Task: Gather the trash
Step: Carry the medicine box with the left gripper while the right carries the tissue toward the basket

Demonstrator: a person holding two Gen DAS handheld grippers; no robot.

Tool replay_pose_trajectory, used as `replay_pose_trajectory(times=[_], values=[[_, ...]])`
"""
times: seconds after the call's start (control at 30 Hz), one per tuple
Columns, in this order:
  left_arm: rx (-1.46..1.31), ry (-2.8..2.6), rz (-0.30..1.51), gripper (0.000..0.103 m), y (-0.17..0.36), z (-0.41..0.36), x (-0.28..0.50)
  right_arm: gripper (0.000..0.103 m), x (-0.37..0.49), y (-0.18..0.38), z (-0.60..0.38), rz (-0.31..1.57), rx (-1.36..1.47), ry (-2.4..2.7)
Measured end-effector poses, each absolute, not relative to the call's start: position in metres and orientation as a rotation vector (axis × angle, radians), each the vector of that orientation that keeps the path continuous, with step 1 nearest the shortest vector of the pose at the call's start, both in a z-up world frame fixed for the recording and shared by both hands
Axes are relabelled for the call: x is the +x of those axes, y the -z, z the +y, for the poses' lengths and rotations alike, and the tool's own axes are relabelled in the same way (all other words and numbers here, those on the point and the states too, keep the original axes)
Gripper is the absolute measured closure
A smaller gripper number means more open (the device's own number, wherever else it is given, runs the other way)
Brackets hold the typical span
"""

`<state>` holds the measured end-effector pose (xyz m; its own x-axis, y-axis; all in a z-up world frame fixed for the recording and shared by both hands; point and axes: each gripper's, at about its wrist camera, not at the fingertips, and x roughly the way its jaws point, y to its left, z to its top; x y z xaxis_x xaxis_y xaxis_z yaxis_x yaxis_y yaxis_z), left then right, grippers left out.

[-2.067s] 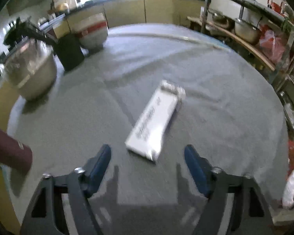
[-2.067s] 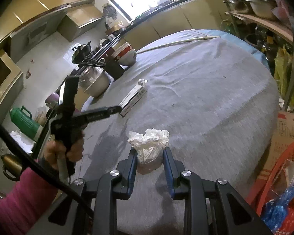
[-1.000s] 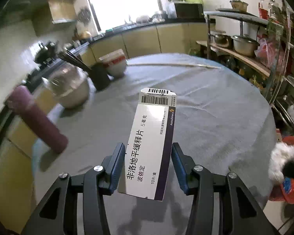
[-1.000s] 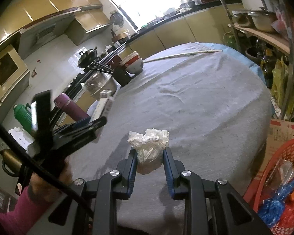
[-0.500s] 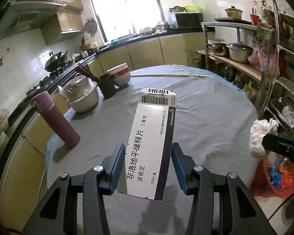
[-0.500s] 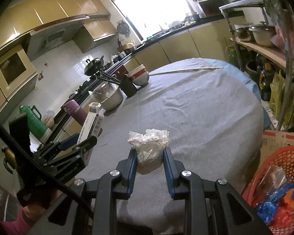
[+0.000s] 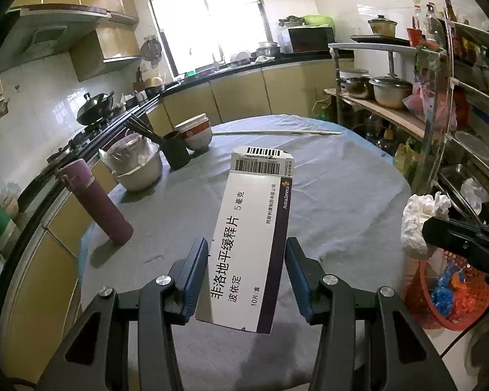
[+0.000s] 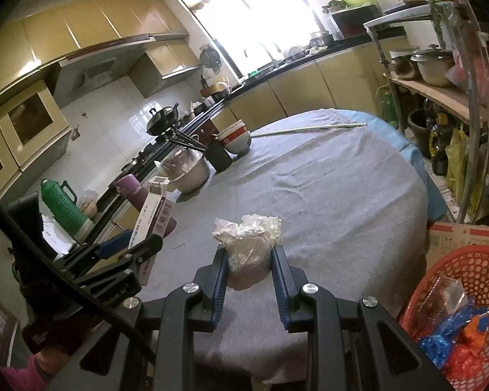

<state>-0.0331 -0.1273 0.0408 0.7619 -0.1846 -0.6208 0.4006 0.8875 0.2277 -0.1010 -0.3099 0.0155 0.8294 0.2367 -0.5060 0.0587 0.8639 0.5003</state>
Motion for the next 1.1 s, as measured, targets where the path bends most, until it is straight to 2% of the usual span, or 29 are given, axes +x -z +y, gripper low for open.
replay_pose_trajectory(times=[1.1], values=[[0.419,0.353,0.658,0.053,-0.032,-0.160,-0.052,0.075,-0.115,-0.007,-0.337,0.567,0.589,-0.091]])
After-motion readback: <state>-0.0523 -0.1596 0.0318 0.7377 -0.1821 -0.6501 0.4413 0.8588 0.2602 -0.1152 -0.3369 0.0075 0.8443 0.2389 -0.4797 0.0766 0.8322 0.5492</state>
